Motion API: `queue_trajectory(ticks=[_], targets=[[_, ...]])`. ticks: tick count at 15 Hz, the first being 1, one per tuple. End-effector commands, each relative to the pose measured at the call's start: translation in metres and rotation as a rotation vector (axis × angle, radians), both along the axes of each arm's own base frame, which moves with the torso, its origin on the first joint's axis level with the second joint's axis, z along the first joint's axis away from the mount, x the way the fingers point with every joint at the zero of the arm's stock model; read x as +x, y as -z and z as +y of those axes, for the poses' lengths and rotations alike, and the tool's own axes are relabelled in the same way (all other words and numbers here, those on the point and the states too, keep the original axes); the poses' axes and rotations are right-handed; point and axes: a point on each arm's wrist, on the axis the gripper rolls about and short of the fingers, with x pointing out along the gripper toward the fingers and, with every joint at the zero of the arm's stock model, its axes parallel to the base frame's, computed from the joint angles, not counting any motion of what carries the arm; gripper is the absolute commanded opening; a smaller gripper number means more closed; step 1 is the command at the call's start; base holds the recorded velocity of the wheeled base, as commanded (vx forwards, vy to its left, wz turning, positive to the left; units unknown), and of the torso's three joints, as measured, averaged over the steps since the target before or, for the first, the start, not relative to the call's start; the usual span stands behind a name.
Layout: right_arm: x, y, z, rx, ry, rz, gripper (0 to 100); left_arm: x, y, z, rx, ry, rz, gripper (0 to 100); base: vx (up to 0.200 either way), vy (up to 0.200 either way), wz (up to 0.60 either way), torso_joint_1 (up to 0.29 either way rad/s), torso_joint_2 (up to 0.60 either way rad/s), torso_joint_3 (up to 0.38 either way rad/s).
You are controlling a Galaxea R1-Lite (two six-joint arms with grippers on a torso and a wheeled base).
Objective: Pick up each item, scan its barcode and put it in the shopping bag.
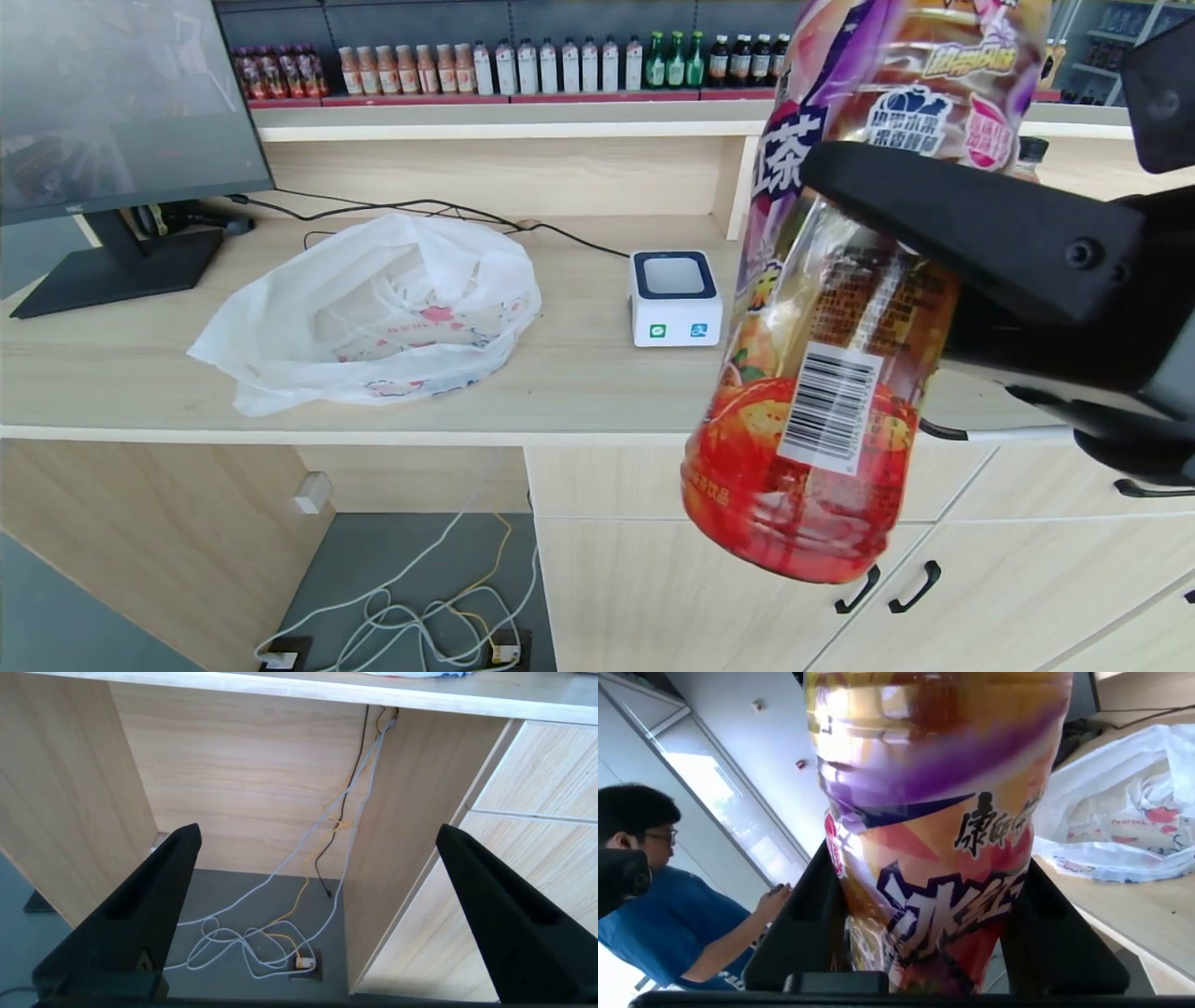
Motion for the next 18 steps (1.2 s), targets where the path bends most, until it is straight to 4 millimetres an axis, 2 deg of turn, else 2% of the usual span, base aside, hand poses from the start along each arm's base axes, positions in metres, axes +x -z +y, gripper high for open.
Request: queue_trajectory(ticks=[1, 9, 12, 16, 18], targets=[[-0.001, -0.002, 0.002, 0.008, -0.012, -0.012, 0, 0.000, 0.000, 0.000, 0.000, 0.003, 0.000, 100, 0.000, 0.000, 0.00, 0.000, 0.00, 0.000], [-0.005, 0.006, 0.013, -0.021, -0.085, -0.004, 0, 0.000, 0.000, 0.000, 0.000, 0.000, 0.000, 100, 0.000, 0.000, 0.00, 0.000, 0.00, 0.000], [-0.006, 0.018, 0.013, -0.059, -0.082, 0.007, 0, 0.000, 0.000, 0.000, 0.000, 0.002, 0.000, 100, 0.000, 0.000, 0.00, 0.000, 0.00, 0.000], [-0.006, 0.035, 0.020, -0.140, -0.056, -0.073, 0, 0.000, 0.000, 0.000, 0.000, 0.002, 0.000, 100, 0.000, 0.000, 0.00, 0.000, 0.00, 0.000], [-0.004, 0.032, 0.021, -0.150, -0.031, -0.133, 0, 0.000, 0.000, 0.000, 0.000, 0.000, 0.000, 100, 0.000, 0.000, 0.00, 0.000, 0.00, 0.000]])
